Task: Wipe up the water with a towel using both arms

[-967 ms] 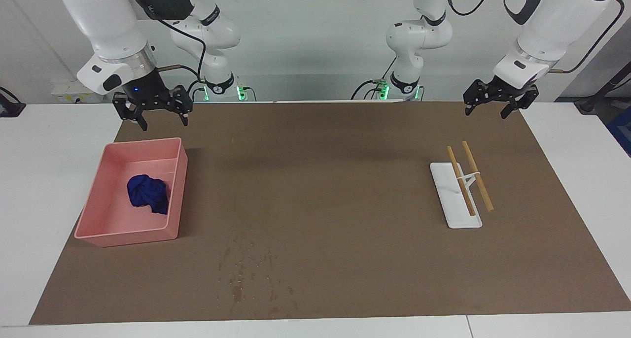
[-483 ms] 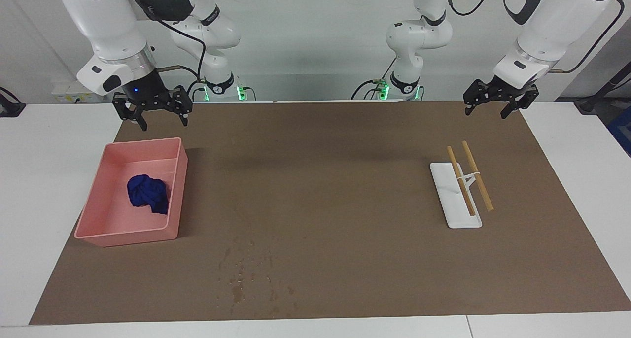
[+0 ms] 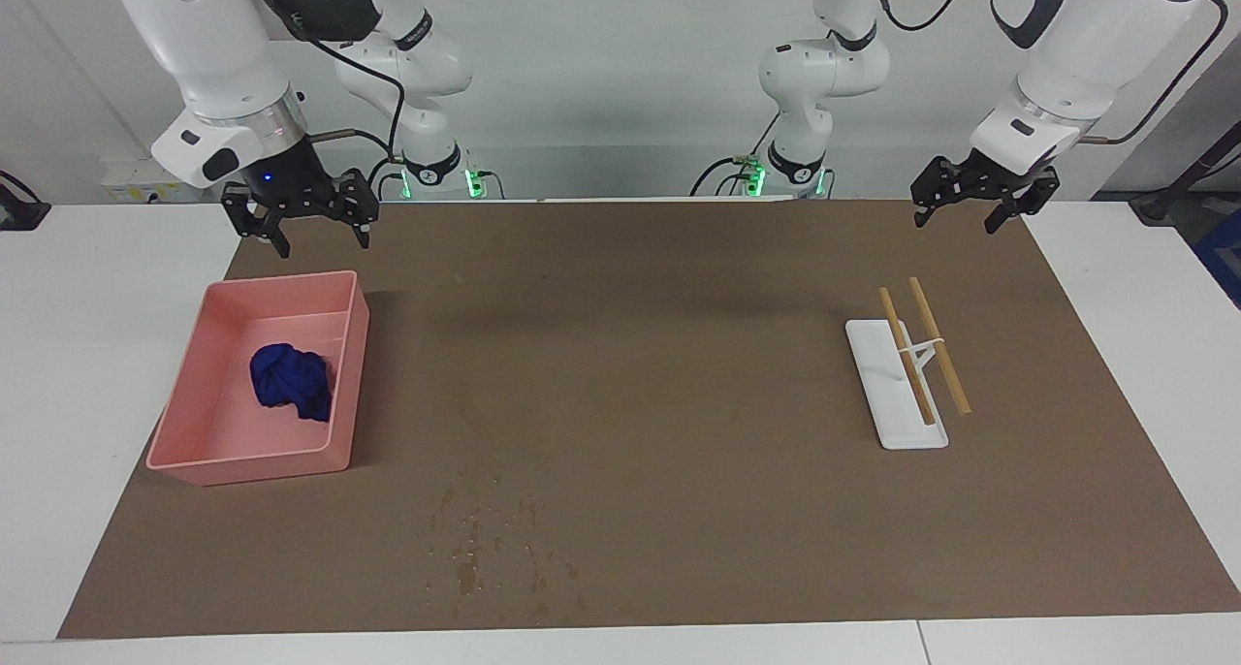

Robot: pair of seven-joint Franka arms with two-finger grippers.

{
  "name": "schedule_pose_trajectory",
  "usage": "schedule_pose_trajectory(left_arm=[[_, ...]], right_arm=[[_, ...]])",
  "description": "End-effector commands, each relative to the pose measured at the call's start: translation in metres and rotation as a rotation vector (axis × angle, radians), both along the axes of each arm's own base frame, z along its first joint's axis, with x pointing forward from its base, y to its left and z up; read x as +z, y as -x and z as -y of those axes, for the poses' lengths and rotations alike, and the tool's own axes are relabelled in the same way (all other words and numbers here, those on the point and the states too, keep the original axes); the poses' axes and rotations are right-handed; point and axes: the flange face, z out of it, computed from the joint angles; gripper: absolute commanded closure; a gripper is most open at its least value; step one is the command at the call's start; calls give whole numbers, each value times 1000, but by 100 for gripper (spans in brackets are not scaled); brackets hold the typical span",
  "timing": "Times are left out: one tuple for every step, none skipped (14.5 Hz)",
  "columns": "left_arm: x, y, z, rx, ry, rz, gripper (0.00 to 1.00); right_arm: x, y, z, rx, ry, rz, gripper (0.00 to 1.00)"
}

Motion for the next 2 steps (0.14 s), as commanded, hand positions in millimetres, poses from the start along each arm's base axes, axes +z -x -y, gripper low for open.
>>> schedule_pose_trajectory(left_arm=[[1, 6, -2, 4, -20, -3, 0], [0, 6, -2, 4, -20, -5, 0]], right_arm=[[0, 2, 1, -22, -11, 13, 0], [0, 2, 1, -21, -13, 11, 0]])
